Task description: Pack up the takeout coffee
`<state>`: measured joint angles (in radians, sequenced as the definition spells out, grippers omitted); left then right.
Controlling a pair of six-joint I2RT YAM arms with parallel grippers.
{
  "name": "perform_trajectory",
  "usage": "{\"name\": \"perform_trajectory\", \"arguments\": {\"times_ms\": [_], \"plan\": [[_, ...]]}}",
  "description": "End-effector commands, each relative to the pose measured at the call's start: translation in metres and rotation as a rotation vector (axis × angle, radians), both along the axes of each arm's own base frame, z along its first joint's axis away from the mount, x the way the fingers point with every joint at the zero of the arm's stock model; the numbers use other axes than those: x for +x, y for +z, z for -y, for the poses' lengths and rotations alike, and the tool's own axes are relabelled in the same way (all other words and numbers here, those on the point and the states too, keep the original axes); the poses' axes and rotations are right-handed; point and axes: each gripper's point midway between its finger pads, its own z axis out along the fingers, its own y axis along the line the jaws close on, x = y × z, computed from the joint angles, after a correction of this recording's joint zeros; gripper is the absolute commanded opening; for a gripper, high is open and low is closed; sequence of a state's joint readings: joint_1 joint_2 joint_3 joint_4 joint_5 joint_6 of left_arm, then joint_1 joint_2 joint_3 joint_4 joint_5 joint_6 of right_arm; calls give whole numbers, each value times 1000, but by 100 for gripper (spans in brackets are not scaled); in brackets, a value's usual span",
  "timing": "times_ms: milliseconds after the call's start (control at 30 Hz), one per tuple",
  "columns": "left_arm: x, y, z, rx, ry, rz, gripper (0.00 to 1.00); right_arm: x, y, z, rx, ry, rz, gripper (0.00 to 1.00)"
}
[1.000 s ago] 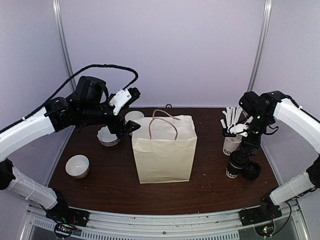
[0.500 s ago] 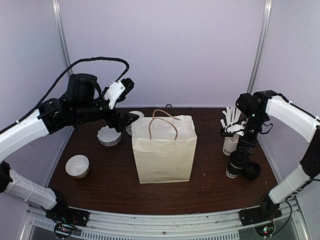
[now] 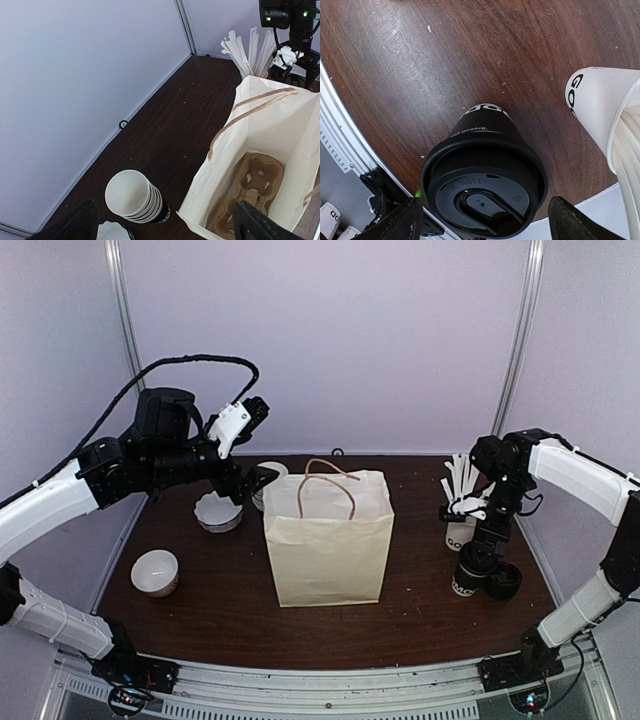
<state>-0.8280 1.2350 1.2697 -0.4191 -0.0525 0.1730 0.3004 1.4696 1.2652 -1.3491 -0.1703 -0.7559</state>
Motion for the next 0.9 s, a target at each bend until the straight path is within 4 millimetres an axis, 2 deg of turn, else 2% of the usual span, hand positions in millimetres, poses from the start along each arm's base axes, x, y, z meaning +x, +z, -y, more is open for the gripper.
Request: {"name": "perform_trajectory", "arguments": {"times_ms": [0,133,367,667,867], "plan": [[3,9,1,-36,0,26,97,4,-4,3,-15,-9,5,87],[3,7,2,-30,0,24,98,2,-8,4,-20,-6,-16,84],[2,7,3,-32,-5,20,98,-3,-10,0,2,-6,-37,87],[0,10,3,-39,-12,22,98,0,15,-5,42,-17,19,90],[-2,12,3,-42,-22,22,98,-4,1,2,8,-22,7,91]]}}
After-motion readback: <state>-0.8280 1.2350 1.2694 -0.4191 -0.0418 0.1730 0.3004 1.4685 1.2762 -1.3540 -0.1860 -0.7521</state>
